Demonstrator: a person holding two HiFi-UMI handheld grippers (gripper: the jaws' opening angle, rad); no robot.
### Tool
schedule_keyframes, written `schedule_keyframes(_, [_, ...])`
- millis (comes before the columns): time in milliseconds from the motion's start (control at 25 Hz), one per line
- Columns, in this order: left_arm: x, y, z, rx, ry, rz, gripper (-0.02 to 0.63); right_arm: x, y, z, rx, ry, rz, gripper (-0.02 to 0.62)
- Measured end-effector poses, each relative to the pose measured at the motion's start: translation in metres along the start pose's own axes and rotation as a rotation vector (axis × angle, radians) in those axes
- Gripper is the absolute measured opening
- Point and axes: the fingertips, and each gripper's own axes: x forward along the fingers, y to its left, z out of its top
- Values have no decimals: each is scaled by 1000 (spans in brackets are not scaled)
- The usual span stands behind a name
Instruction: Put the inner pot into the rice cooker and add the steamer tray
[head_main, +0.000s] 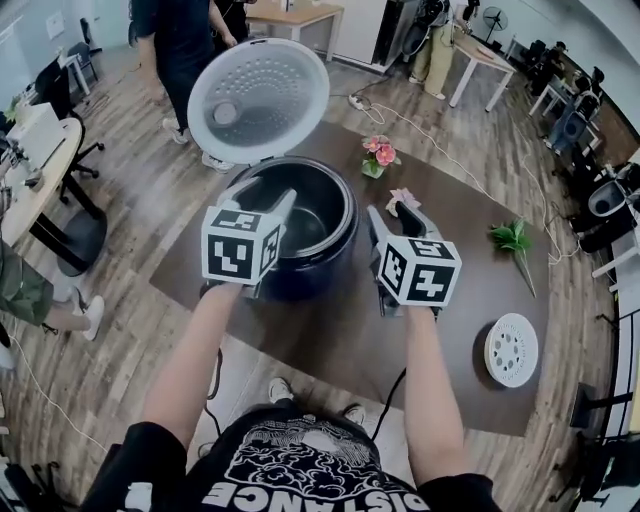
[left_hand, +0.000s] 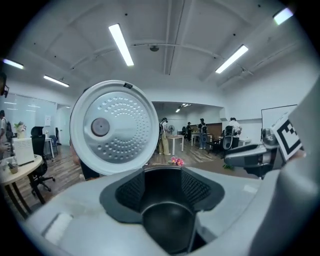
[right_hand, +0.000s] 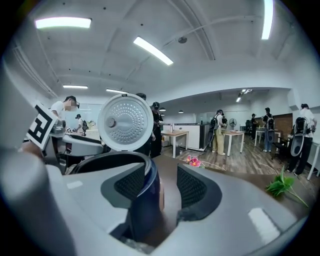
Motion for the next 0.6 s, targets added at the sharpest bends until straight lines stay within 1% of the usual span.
schedule_keyframes(160, [6, -34, 14, 21, -24, -40, 221, -26, -27, 2, 6, -25, -36, 216])
schedule_keyframes(600, [34, -157, 42, 67, -55, -205, 247, -107, -120, -5, 42, -45, -170, 253])
